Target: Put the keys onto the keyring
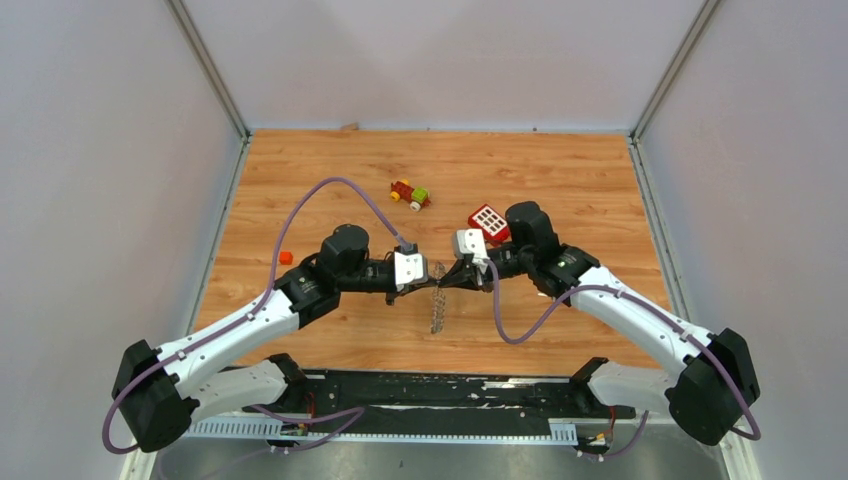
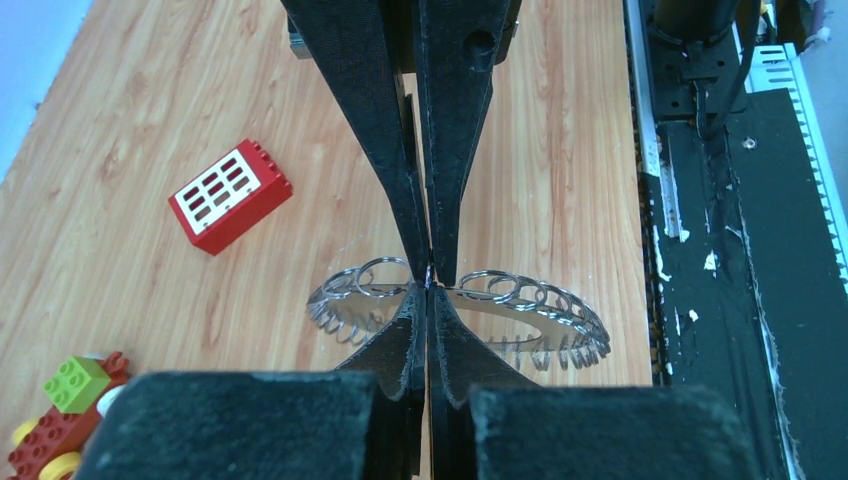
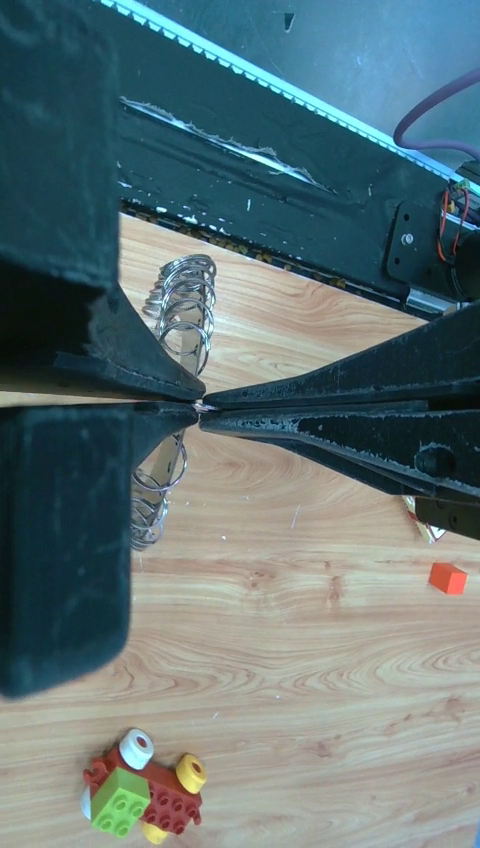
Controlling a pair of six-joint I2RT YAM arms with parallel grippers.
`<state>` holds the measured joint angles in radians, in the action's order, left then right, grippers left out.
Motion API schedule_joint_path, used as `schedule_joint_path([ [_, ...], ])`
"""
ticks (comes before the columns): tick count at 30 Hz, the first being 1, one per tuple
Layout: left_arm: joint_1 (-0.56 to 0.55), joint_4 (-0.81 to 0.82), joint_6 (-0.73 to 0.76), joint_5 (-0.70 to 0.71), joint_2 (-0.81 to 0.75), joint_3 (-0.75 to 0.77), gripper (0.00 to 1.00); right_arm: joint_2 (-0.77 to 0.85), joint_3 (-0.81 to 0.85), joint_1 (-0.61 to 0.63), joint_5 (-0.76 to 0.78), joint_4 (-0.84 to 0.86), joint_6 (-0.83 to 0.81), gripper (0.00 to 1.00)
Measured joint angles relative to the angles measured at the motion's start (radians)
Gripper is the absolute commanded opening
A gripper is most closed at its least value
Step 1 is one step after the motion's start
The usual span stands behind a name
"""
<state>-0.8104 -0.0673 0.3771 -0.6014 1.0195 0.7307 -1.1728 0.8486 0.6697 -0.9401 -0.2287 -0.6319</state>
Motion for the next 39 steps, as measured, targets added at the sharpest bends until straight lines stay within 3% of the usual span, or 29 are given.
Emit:
schedule_joint_path([
  [8,0.007,0.004,-0.020,-0.005,0.000,0.000,0.00,0.001,0.003,0.002,0.027,0.006,0.027,0.00],
  [14,0.044,0.057,-0.063,-0.050,0.000,-0.005,0.09,0.003,0.022,-0.001,0.037,0.018,0.075,0.00],
  [39,0.067,0.153,-0.088,-0.109,0.010,-0.016,0.24,0.010,0.024,-0.026,0.023,0.027,0.168,0.00],
])
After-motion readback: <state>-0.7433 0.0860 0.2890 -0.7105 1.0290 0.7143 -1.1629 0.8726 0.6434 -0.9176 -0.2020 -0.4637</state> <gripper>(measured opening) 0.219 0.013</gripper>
